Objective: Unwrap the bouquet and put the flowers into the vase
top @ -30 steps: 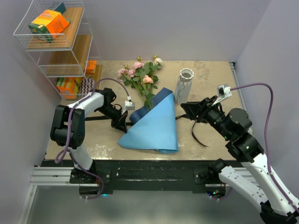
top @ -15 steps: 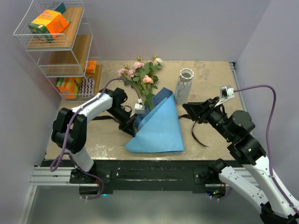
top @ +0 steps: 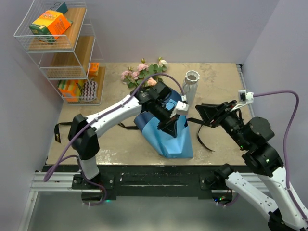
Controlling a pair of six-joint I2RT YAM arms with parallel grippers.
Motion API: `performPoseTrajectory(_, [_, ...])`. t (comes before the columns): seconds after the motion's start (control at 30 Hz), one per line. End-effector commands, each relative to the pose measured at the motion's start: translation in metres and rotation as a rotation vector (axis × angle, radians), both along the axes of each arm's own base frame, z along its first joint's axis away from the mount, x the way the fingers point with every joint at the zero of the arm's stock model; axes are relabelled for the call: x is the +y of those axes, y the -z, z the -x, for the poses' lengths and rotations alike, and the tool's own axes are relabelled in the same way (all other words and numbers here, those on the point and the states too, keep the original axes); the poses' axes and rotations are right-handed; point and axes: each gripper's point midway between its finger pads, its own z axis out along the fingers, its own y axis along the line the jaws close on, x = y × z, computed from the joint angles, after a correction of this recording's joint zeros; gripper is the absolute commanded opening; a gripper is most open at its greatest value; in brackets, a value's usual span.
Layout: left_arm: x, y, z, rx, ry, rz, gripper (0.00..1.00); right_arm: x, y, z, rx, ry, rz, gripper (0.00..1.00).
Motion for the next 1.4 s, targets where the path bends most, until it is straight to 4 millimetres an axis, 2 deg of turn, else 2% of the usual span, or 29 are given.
performPoseTrajectory(0.0, [-0.048, -0.002, 0.004, 0.055, -0.023, 0.000, 0.00, -0.023, -0.033, 0.006, -0.069, 0.086, -0.009, 0.44])
performPoseTrajectory(0.07, [-0.075, -0.010, 0.002, 0.044, -0.033, 0.019, 0.00, -0.032, -0.042, 0.007, -0.086, 0.124, -0.008, 0.45])
performPoseTrajectory(0.13, [-0.093, -0.012, 0.004, 0.022, -0.036, 0.010, 0.00, -0.040, -0.051, 0.010, -0.101, 0.151, -0.002, 0.45])
performPoseTrajectory(0.2, [-0.112, -0.020, 0.000, 0.003, -0.050, 0.029, 0.01, -0.044, -0.055, 0.009, -0.102, 0.172, 0.006, 0.51])
performPoseTrajectory(0.23, [-0.118, -0.025, -0.005, -0.020, -0.063, 0.039, 0.35, -0.047, -0.060, 0.012, -0.108, 0.179, 0.004, 0.53])
performPoseTrajectory(0.27, [-0.120, -0.025, -0.007, -0.025, -0.071, 0.037, 0.53, -0.050, -0.062, 0.013, -0.111, 0.188, 0.001, 0.56])
performPoseTrajectory(0.3, [-0.120, -0.024, -0.010, -0.038, -0.088, 0.029, 0.66, -0.051, -0.064, 0.013, -0.115, 0.193, 0.002, 0.57])
performPoseTrajectory(0.33, [-0.117, -0.025, -0.011, -0.048, -0.100, 0.024, 0.86, -0.052, -0.066, 0.015, -0.120, 0.193, 0.002, 0.57])
performPoseTrajectory(0.37, [-0.113, -0.024, -0.015, -0.060, -0.115, 0.019, 0.92, -0.053, -0.066, 0.015, -0.118, 0.196, 0.005, 0.58])
performPoseTrajectory(0.4, [-0.108, -0.024, -0.027, -0.074, -0.149, 0.023, 0.98, -0.054, -0.067, 0.016, -0.120, 0.197, 0.007, 0.58])
performPoseTrajectory(0.47, [-0.088, -0.021, -0.038, -0.064, -0.219, 0.002, 0.99, -0.054, -0.069, 0.016, -0.125, 0.196, 0.018, 0.58])
performPoseTrajectory(0.5, [-0.076, -0.016, -0.063, -0.097, -0.302, -0.013, 0.99, -0.054, -0.068, 0.015, -0.123, 0.198, 0.025, 0.58])
performPoseTrajectory(0.57, [-0.048, 0.001, -0.081, -0.105, -0.388, -0.071, 0.99, -0.055, -0.072, 0.016, -0.134, 0.199, 0.032, 0.58])
performPoseTrajectory(0.6, [-0.030, 0.010, -0.105, -0.122, -0.470, -0.092, 0.99, -0.053, -0.073, 0.015, -0.136, 0.190, 0.036, 0.58])
performPoseTrajectory(0.63, [-0.013, 0.031, -0.107, -0.105, -0.502, -0.147, 0.99, -0.052, -0.077, 0.016, -0.146, 0.187, 0.032, 0.58])
performPoseTrajectory(0.67, [-0.003, 0.041, -0.110, -0.099, -0.517, -0.171, 0.99, -0.050, -0.077, 0.015, -0.146, 0.179, 0.033, 0.58])
performPoseTrajectory(0.7, [0.010, 0.052, -0.121, -0.111, -0.562, -0.195, 0.99, -0.047, -0.073, 0.014, -0.141, 0.165, 0.038, 0.58])
performPoseTrajectory(0.73, [0.021, 0.069, -0.120, -0.108, -0.580, -0.232, 0.99, -0.045, -0.074, 0.013, -0.149, 0.158, 0.034, 0.58])
performPoseTrajectory(0.77, [0.030, 0.075, -0.126, -0.113, -0.606, -0.242, 0.99, -0.042, -0.071, 0.012, -0.144, 0.148, 0.037, 0.58])
performPoseTrajectory(0.87, [0.044, 0.090, -0.135, -0.126, -0.652, -0.258, 0.99, -0.035, -0.065, 0.008, -0.136, 0.127, 0.036, 0.58])
performPoseTrajectory(1.2, [0.086, 0.118, -0.179, -0.208, -0.824, -0.313, 0.99, -0.024, -0.052, 0.006, -0.116, 0.083, 0.028, 0.56])
performPoseTrajectory(1.3, [0.089, 0.126, -0.180, -0.207, -0.824, -0.328, 0.99, -0.021, -0.047, 0.006, -0.114, 0.072, 0.023, 0.56])
performPoseTrajectory(1.37, [0.087, 0.132, -0.172, -0.175, -0.786, -0.336, 0.99, -0.021, -0.045, 0.005, -0.110, 0.073, 0.022, 0.55])
